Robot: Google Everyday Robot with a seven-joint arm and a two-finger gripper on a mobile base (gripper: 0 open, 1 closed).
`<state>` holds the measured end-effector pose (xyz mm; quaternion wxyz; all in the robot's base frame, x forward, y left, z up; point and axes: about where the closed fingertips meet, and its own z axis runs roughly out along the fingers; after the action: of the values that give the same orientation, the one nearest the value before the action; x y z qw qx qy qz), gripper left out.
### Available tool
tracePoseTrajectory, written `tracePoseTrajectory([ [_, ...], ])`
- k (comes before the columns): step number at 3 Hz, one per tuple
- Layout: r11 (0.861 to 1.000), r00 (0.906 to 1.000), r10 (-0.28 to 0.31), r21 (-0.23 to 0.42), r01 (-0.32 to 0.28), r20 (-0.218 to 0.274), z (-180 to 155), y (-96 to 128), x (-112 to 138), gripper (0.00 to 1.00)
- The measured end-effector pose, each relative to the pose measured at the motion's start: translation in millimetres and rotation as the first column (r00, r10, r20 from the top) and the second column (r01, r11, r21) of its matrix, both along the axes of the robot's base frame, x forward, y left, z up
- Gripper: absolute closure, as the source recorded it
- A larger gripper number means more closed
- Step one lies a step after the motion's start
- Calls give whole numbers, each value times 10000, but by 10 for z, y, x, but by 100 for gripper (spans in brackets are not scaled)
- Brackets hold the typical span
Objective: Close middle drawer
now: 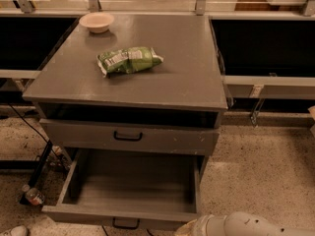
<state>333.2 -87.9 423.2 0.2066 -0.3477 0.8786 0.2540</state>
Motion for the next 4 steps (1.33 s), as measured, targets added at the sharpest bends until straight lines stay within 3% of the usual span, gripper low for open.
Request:
tracePoseTrajectory([
  [1,9999,9999,-35,136,37,-138,-48,19,8,100],
  [2,9979,9999,-118,645,112,95,-137,310,355,100],
  [3,9987,10000,-17,516,12,85,-194,310,300,100],
  [4,9978,9993,-310,585,296,228,-340,305,352,100],
])
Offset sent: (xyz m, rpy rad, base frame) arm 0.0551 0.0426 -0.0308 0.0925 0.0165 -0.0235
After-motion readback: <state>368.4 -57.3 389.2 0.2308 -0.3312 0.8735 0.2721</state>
